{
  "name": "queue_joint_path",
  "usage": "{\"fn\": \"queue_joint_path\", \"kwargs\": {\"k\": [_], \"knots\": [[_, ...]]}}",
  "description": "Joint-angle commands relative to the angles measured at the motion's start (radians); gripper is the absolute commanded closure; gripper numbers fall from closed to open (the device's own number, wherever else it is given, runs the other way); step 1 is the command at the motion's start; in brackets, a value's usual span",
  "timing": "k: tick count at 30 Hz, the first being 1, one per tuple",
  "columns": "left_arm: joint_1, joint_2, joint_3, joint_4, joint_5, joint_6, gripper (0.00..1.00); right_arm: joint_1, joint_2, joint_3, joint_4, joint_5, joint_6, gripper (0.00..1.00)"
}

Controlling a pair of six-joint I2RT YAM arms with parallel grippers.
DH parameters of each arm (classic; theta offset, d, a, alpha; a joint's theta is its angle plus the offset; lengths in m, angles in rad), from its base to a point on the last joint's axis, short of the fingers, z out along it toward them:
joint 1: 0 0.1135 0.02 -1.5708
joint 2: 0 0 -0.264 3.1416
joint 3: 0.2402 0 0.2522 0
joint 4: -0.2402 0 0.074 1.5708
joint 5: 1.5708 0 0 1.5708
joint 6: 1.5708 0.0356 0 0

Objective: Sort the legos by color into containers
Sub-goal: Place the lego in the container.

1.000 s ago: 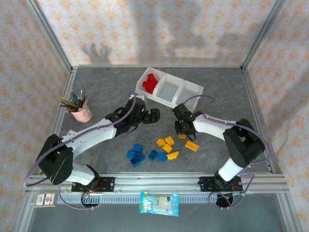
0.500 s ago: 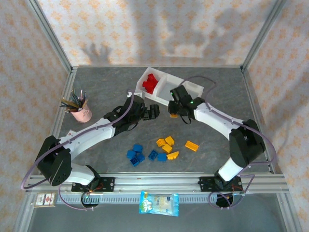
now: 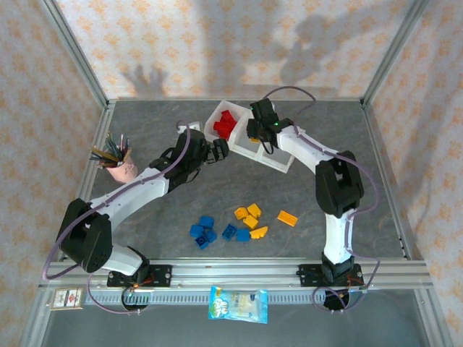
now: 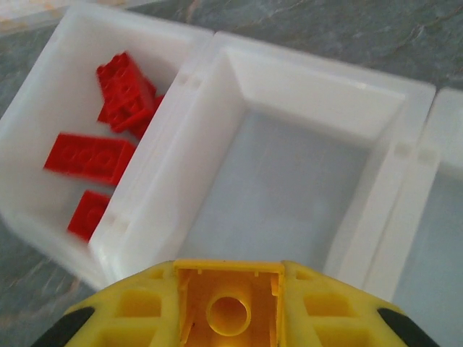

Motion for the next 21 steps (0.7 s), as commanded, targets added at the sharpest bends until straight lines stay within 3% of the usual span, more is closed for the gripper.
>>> {"fn": "queue_joint_path", "kwargs": {"k": [1, 5, 8, 11, 15, 21], "knots": [[0.013, 0.017, 0.017, 0.052, -0.005, -0.022, 0.01, -0.032, 0.073, 0.095, -0.015, 0.06, -0.026, 0.73], [0.019, 0.034, 0.019, 0.063, 0.006, -0.021, 0.01, -0.036, 0.169, 0.212, -0.039, 0.067, -0.044, 0.72], [0.02, 0.046, 0.028, 0.059, 0.015, -0.021, 0.01, -0.038, 0.239, 0.305, -0.083, 0.083, -0.054, 0.56], [0.02, 0.042, 0.03, 0.06, 0.022, -0.015, 0.01, -0.038, 0.251, 0.352, -0.111, 0.065, -0.066, 0.47], [0.02, 0.023, 0.016, 0.061, 0.037, -0.016, 0.01, -0.03, 0.178, 0.298, -0.106, 0.055, -0.072, 0.4], [0.008, -0.045, -0.052, 0.059, 0.1, -0.036, 0.01, 0.024, -0.018, 0.051, -0.088, 0.01, -0.071, 0.32]]}}
